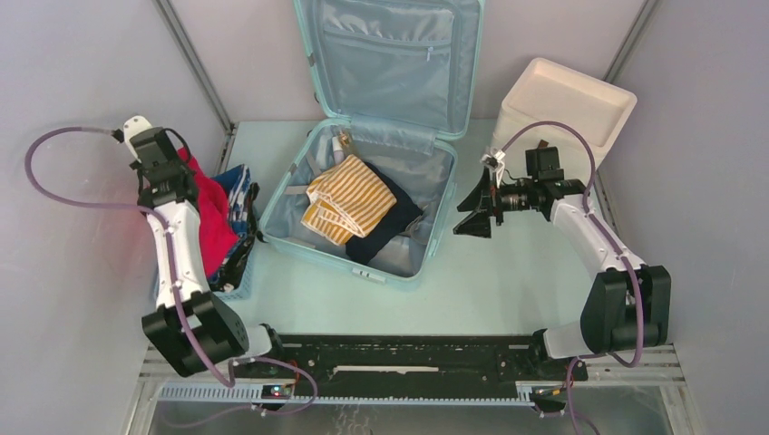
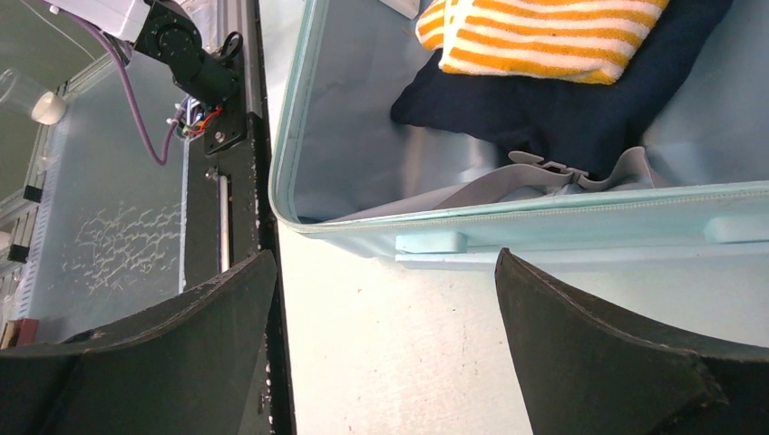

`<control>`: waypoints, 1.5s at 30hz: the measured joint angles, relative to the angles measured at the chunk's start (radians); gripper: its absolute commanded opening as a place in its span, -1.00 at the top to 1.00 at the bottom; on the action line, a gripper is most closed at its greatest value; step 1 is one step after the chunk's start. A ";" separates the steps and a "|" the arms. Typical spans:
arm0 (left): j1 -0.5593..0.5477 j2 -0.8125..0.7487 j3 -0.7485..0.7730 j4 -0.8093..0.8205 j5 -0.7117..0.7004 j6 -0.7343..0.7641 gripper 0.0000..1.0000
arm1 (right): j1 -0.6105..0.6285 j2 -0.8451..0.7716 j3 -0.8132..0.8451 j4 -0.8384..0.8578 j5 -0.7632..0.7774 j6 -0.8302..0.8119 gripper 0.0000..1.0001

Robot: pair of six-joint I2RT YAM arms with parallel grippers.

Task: Open, take out, and arrange the luggage
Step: Place the clothes in the bin.

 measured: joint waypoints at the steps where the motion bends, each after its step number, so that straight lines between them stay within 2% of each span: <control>1: 0.000 0.026 0.000 0.008 0.005 0.000 0.97 | -0.004 0.000 0.000 0.000 -0.001 0.002 -1.00; 8: 0.000 0.195 0.002 0.062 0.078 -0.005 0.31 | -0.030 0.000 0.000 0.000 -0.005 0.012 -1.00; 14: 0.000 0.341 0.002 0.007 0.215 -0.014 -0.18 | -0.051 0.000 0.000 0.000 -0.007 0.015 -1.00; 23: 0.000 0.260 0.010 -0.055 0.372 -0.013 -0.75 | -0.069 0.000 0.000 -0.001 -0.013 0.015 -1.00; 29: -0.001 0.064 0.066 -0.070 0.423 -0.015 -0.82 | -0.074 -0.009 0.000 -0.010 -0.024 0.013 -1.00; 35: -0.001 -0.135 0.062 -0.065 0.479 -0.021 -0.86 | -0.074 -0.022 0.000 -0.029 -0.027 0.003 -1.00; 39: -0.001 -0.240 -0.008 -0.062 0.509 -0.021 -0.87 | -0.075 -0.034 0.000 -0.044 -0.027 -0.014 -1.00; 45: -0.001 -0.352 -0.135 -0.074 0.517 -0.019 -0.77 | -0.080 -0.041 0.000 -0.079 -0.026 -0.043 -1.00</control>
